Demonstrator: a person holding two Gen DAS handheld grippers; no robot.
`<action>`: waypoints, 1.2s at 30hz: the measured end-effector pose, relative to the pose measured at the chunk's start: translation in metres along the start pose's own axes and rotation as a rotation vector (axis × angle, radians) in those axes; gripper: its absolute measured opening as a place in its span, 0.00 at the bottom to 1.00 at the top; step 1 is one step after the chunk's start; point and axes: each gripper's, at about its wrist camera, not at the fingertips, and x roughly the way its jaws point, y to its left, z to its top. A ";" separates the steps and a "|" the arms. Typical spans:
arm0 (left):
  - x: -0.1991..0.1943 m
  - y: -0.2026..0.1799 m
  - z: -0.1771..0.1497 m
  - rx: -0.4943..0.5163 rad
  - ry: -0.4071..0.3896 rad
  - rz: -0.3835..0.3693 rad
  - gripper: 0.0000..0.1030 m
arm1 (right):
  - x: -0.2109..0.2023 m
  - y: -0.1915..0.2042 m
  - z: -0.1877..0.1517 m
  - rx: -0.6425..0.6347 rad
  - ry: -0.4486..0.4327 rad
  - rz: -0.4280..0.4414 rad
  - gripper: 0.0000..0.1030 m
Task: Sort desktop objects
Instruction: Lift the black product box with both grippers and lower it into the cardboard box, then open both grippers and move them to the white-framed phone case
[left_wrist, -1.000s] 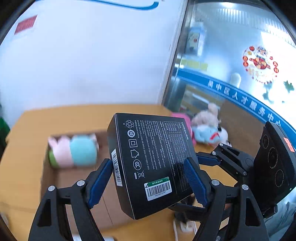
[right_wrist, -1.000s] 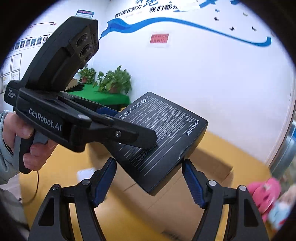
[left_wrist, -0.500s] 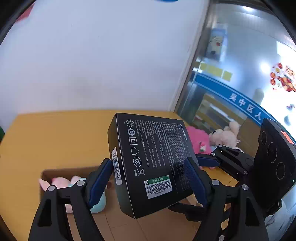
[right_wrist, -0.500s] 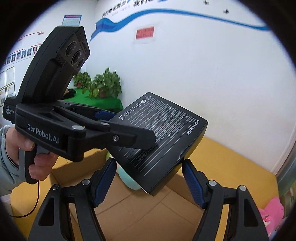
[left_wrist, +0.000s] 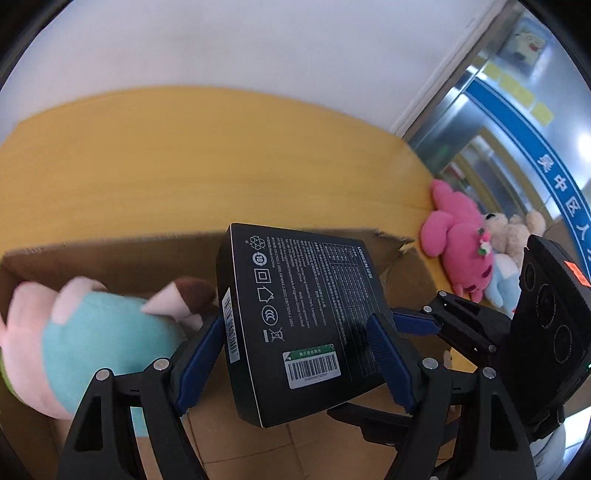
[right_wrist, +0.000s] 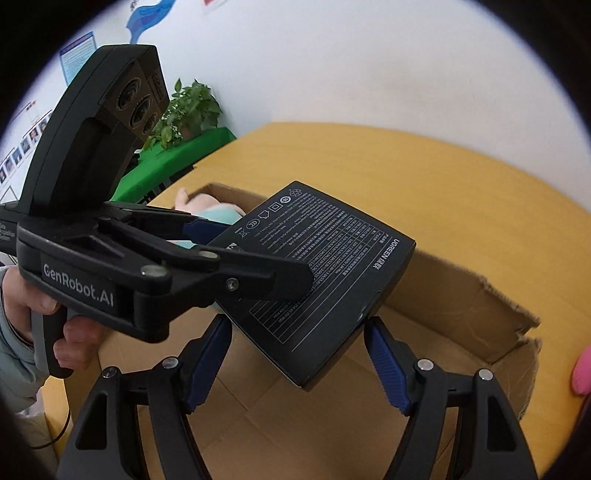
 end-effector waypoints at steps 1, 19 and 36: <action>0.006 0.001 0.000 -0.010 0.026 0.006 0.75 | 0.005 -0.005 0.001 0.014 0.016 0.004 0.72; -0.041 -0.021 -0.022 0.088 -0.071 0.126 0.76 | 0.006 0.020 -0.011 0.123 0.111 -0.126 0.72; -0.256 -0.106 -0.235 0.329 -0.666 0.306 1.00 | -0.159 0.174 -0.110 0.177 -0.259 -0.514 0.79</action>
